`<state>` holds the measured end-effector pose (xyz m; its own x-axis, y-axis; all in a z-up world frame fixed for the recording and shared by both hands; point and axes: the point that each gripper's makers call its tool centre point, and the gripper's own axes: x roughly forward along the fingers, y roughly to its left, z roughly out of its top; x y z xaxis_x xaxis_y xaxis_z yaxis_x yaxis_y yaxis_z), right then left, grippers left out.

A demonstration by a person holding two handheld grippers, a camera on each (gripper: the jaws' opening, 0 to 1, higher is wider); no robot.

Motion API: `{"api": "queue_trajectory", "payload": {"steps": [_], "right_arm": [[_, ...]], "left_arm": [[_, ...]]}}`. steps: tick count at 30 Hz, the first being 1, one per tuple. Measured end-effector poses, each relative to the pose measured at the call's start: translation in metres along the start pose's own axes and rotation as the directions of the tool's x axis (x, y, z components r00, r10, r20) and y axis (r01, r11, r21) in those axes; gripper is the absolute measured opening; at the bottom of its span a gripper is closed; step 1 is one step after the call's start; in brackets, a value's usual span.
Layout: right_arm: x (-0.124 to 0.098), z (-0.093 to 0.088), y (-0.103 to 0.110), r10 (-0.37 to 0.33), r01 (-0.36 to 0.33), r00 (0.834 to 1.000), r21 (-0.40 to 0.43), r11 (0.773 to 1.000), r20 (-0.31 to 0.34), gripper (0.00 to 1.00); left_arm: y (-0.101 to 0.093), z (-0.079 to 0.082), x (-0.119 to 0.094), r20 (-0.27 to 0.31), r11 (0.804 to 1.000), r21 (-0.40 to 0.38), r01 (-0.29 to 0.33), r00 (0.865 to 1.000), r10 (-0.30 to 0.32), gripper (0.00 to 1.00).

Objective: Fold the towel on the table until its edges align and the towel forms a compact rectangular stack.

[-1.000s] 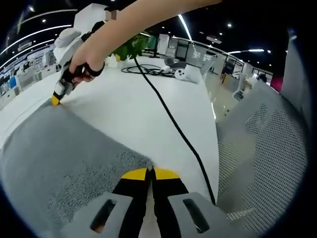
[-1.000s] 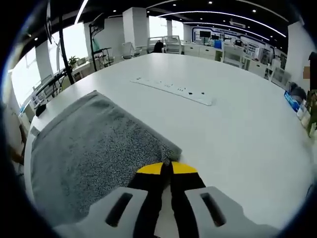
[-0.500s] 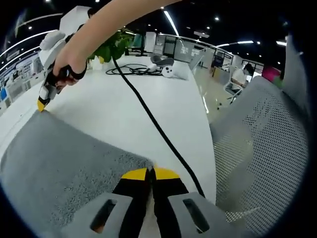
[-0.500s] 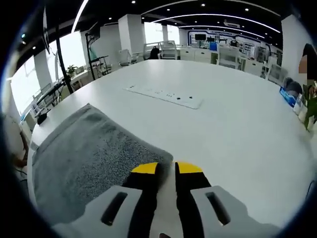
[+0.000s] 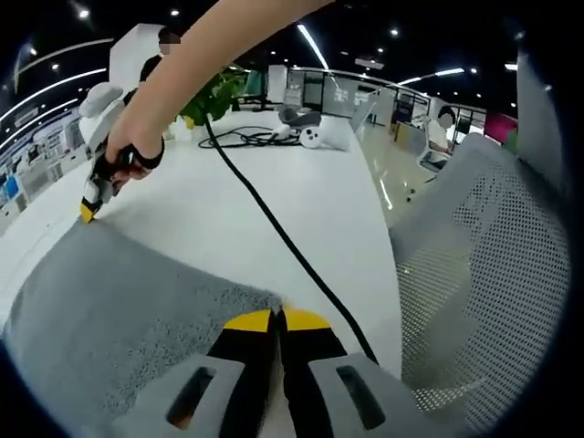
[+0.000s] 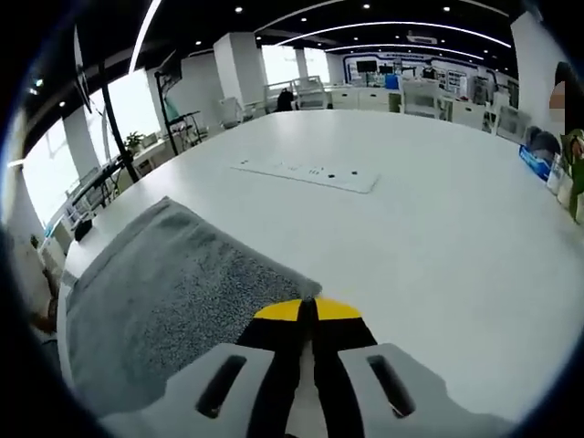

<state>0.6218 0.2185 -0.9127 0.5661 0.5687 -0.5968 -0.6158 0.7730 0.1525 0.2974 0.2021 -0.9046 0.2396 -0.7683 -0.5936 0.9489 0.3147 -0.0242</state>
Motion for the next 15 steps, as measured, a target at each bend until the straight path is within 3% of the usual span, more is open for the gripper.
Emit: {"api": "queue_trajectory", "payload": {"steps": [8,15], "right_arm": [[-0.011,0.022,0.010,0.004,-0.004,0.999,0.005,1.000,0.036,0.00],[-0.020,0.049,0.020,0.014,-0.014,0.997,-0.008,1.000,0.077,0.00]], "left_arm": [[0.005,0.020,-0.022,0.088,0.995,-0.085,-0.053,0.994,0.061,0.02],[0.025,0.039,-0.057,0.186,0.967,-0.226,-0.118,0.969,0.162,0.02]]}}
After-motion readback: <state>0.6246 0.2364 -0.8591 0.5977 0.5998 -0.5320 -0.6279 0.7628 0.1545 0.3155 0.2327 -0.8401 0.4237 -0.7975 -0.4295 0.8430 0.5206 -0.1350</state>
